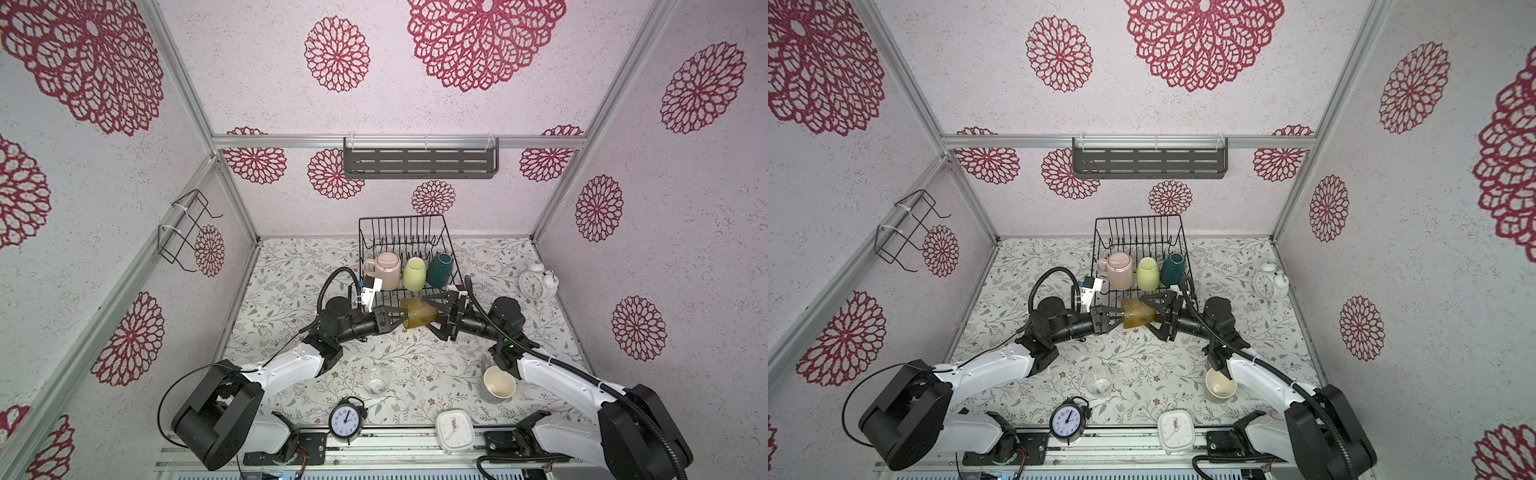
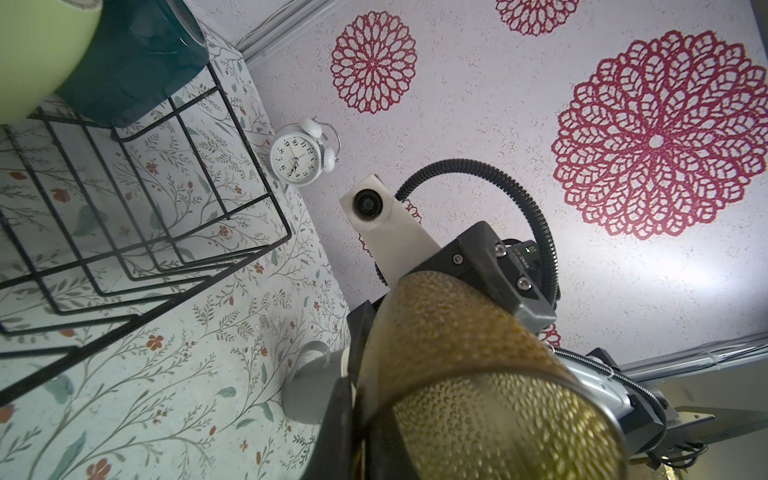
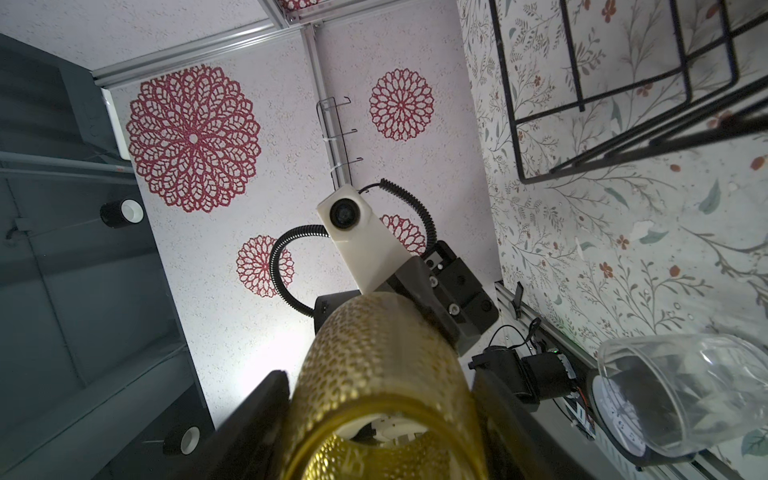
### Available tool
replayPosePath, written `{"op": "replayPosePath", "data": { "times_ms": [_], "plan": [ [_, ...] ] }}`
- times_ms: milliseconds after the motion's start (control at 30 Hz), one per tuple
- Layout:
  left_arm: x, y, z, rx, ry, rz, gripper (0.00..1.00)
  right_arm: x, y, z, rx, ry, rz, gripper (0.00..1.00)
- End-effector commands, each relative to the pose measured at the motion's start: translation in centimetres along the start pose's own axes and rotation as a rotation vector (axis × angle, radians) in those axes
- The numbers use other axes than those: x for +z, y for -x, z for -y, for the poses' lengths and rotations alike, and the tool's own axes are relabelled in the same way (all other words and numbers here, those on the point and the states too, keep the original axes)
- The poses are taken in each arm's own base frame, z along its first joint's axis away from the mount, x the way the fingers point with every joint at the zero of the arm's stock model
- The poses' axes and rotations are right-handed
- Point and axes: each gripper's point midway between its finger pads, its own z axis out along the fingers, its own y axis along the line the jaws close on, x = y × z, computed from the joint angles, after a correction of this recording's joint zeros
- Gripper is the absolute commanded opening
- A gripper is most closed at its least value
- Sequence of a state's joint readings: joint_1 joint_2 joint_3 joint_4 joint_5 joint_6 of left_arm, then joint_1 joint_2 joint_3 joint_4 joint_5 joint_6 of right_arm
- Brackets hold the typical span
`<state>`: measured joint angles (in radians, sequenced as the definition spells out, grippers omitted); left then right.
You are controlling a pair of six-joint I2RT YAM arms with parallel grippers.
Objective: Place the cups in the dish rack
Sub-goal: 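Carry the olive-yellow cup toward the rack with the right gripper while the left withdraws, then lower the olive-yellow cup into the rack by the dark green mug, open right gripper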
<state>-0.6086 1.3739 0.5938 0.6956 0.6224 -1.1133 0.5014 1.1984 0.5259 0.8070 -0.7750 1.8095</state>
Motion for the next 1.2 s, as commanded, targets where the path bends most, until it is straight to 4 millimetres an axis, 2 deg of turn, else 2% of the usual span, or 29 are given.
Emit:
{"op": "replayPosePath", "data": {
  "times_ms": [0,167,267,367,500,600,700,933,1067,1167],
  "plan": [
    [-0.2,-0.2,0.2,0.015,0.008,-0.020,0.08,0.4,-1.7,-2.6,-0.090,0.070,-0.065,0.68],
    [-0.4,-0.1,0.0,0.015,0.021,-0.011,0.18,0.4,-1.4,-2.3,-0.110,0.040,-0.040,0.64],
    [-0.7,0.0,-1.0,0.015,0.076,0.005,0.27,0.5,-1.2,-2.2,-0.112,0.020,-0.031,0.59],
    [-1.1,0.2,-1.6,0.027,0.123,0.019,0.30,0.6,-1.0,-2.3,-0.107,0.019,-0.018,0.57],
    [-1.7,0.5,-2.0,0.042,0.172,0.040,0.50,0.8,-0.5,-2.1,-0.111,-0.003,-0.005,0.56],
    [-2.4,0.5,-2.3,0.056,0.211,0.046,0.53,1.1,0.1,-1.8,-0.125,-0.033,0.005,0.56],
    [-3.5,0.5,-3.3,0.072,0.298,0.063,0.57,1.2,1.6,-0.4,-0.167,-0.148,0.032,0.57],
    [-8.8,1.3,-6.0,0.148,0.579,0.191,0.64,-0.4,7.5,1.4,-0.347,-0.439,0.180,0.59],
    [-12.7,2.3,-7.2,0.207,0.758,0.281,0.84,-1.0,10.9,1.8,-0.444,-0.569,0.236,0.59],
    [-15.3,3.0,-7.6,0.251,0.879,0.319,0.97,-1.2,12.6,2.1,-0.505,-0.678,0.228,0.60]
  ]
}}
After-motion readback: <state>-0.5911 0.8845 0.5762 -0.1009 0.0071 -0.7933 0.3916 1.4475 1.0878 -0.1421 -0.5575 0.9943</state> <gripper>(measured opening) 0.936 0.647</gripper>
